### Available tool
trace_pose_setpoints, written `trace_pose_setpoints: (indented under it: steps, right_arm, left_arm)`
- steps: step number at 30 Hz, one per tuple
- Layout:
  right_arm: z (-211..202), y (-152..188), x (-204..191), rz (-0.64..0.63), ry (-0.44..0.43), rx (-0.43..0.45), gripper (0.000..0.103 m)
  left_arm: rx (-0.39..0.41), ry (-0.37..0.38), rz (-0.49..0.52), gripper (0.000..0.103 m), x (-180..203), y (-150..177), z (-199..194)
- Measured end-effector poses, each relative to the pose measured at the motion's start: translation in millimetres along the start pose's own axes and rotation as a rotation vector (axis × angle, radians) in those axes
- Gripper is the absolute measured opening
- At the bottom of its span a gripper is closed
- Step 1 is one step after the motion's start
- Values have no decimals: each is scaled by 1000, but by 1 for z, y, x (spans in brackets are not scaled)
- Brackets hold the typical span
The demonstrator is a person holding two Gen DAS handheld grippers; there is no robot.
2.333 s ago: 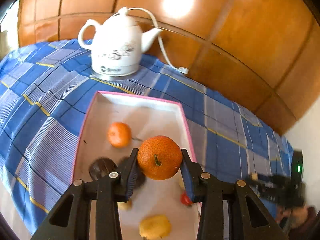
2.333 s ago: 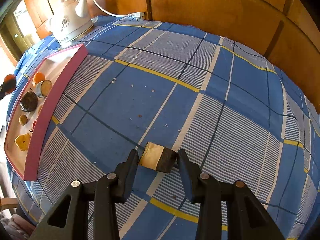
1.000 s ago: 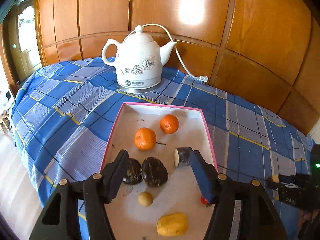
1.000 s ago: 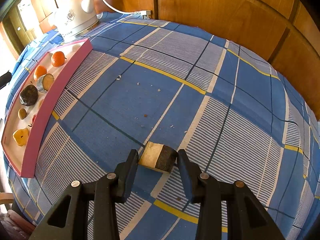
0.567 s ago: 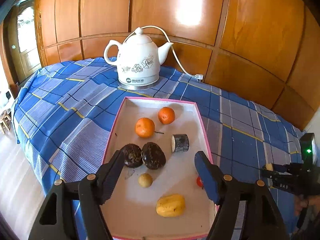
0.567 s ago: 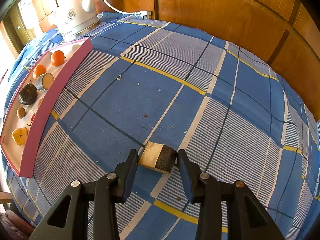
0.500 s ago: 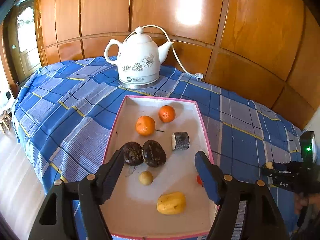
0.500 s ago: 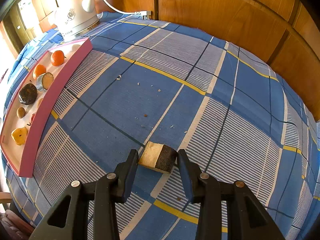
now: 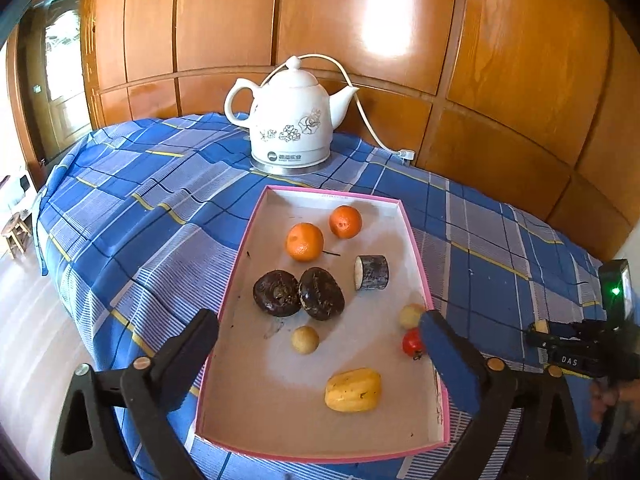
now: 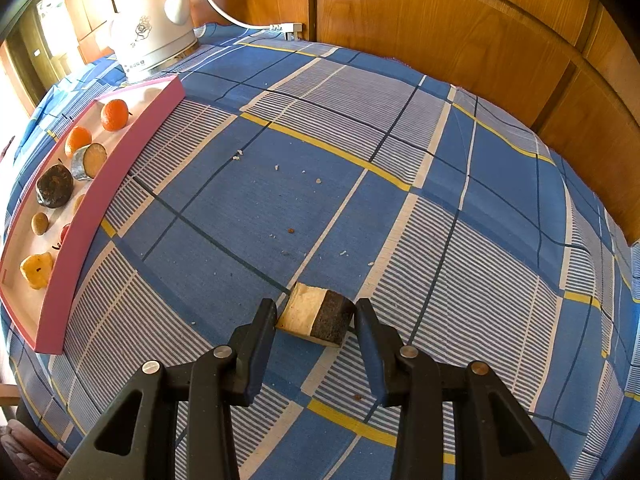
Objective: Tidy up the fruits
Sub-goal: 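Lift the pale block toward the tray with the right tool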
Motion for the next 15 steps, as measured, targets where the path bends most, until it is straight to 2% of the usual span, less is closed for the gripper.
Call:
trace_pose_setpoints:
  steps: [8, 15]
  right_arm:
    - [-1, 0, 1, -5, 3, 2, 41]
    - [-1, 0, 0, -5, 4, 3, 41]
  left_arm:
    - [-22, -77, 16, 103, -6, 12, 7]
    - [-5, -88, -2, 103, -11, 12, 8]
Point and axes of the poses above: each gripper's, at about its wrist camera, not at the fingertips, and z roughly the way its jaws point, x to its right, y to its underside, the point moved 7 cm from there along z, roughly the way its jaws point, and after that the axes turned 10 degrees about -y, right-handed, at the moved point
